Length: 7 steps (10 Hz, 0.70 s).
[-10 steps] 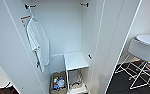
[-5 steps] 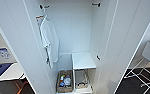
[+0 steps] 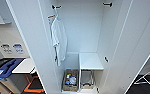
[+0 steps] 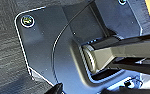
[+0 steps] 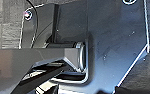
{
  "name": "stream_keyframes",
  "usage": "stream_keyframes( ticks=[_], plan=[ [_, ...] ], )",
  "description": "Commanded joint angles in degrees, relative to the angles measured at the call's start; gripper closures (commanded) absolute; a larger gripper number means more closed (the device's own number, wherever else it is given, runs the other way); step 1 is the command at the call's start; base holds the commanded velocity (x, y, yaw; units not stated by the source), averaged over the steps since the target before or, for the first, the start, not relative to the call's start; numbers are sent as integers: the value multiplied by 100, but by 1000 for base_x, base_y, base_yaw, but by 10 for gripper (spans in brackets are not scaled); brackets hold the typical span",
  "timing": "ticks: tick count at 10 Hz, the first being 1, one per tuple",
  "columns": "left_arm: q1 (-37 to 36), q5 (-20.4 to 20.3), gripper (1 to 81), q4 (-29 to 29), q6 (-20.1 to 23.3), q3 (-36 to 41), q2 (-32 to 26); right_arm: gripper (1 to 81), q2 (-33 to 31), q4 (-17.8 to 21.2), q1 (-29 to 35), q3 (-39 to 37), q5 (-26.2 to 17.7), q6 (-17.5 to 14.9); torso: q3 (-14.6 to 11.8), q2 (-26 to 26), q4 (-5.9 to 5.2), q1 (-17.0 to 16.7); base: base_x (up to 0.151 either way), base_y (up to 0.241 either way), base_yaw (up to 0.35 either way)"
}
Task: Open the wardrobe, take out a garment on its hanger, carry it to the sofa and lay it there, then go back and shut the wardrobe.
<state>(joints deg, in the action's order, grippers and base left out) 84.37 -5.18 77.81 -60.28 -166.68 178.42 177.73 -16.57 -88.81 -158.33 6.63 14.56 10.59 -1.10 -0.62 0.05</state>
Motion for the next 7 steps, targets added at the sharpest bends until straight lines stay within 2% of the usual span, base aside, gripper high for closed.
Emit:
stream_keyframes(
  ticks=[1,7],
  plan=[
    [-171,246,10,50,8,-31,27,10,90,-48,122,40,-285,-14,0,0,0,0,0,0,159],
    [-171,246,10,23,-19,-31,36,10,90,-57,104,49,-285,-14,0,0,0,0,0,0,18]
  ],
)
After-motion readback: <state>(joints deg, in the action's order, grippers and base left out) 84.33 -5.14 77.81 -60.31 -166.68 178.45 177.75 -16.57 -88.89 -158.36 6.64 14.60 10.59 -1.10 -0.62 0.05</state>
